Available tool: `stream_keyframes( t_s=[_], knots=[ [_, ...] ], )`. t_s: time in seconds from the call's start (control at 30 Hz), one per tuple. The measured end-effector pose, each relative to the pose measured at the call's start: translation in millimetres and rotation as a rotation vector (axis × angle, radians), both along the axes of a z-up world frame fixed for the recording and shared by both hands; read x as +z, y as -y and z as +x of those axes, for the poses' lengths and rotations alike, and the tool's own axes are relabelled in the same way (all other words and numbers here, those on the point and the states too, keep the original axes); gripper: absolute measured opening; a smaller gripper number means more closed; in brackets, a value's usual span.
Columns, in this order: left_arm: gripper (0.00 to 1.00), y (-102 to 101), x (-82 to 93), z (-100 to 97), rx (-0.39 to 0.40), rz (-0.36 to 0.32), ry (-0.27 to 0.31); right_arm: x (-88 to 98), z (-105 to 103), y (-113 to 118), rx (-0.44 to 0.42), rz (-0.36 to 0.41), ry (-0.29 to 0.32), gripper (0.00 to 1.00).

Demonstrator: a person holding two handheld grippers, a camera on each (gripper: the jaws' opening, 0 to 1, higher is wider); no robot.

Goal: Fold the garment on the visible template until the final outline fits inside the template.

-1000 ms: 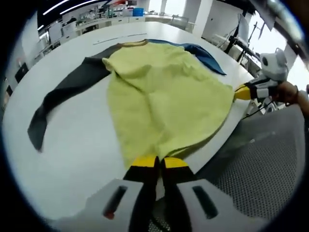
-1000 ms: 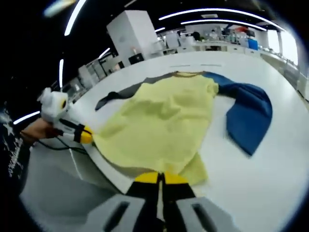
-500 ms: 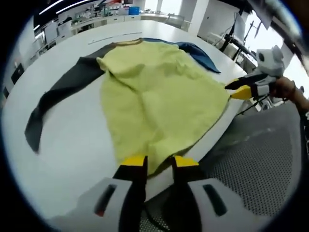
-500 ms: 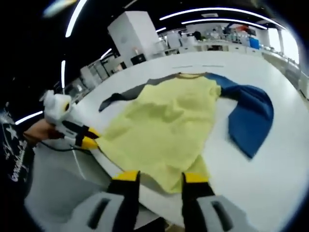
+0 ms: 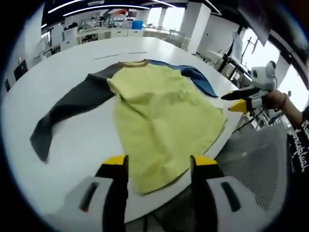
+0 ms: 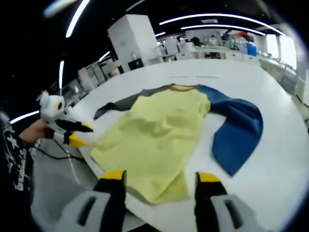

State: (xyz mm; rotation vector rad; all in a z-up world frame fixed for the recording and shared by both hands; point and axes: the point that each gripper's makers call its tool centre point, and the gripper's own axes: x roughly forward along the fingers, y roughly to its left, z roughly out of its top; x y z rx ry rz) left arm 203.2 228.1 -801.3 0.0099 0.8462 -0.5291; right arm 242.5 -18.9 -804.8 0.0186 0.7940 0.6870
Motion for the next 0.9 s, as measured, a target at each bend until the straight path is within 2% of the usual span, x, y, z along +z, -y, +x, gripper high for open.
stream_keyframes(
  t_s=[0.13,0.23,0.47,0.57,0.7,0.8,0.9],
  knots=[
    [0.42,-13,-5.9,12.4,0.055,0.04,0.021,-11.2,6,10,-0.002,-0.056,0.007,0.41],
    [0.36,-20,-13.3,16.9,0.076,0.063,0.023,-17.3,8,14,0.013,-0.092,0.016,0.38],
    [0.23,-28,-26.0,20.9,0.139,0.056,0.01,-34.4,6,17,0.031,-0.13,-0.017,0.27],
    [0.21,-31,-31.4,20.2,0.152,0.065,0.01,-36.3,4,17,0.044,-0.156,-0.018,0.21],
    [0.17,-30,-36.6,18.6,0.172,0.034,-0.005,-39.2,5,16,0.041,-0.151,-0.022,0.13],
    [0.17,-34,-43.1,17.2,0.162,0.084,-0.018,-40.6,6,16,0.06,-0.18,-0.017,0.12],
    [0.16,-31,-42.0,17.4,0.157,0.089,-0.019,-41.7,9,16,0.071,-0.183,-0.007,0.09]
  ],
)
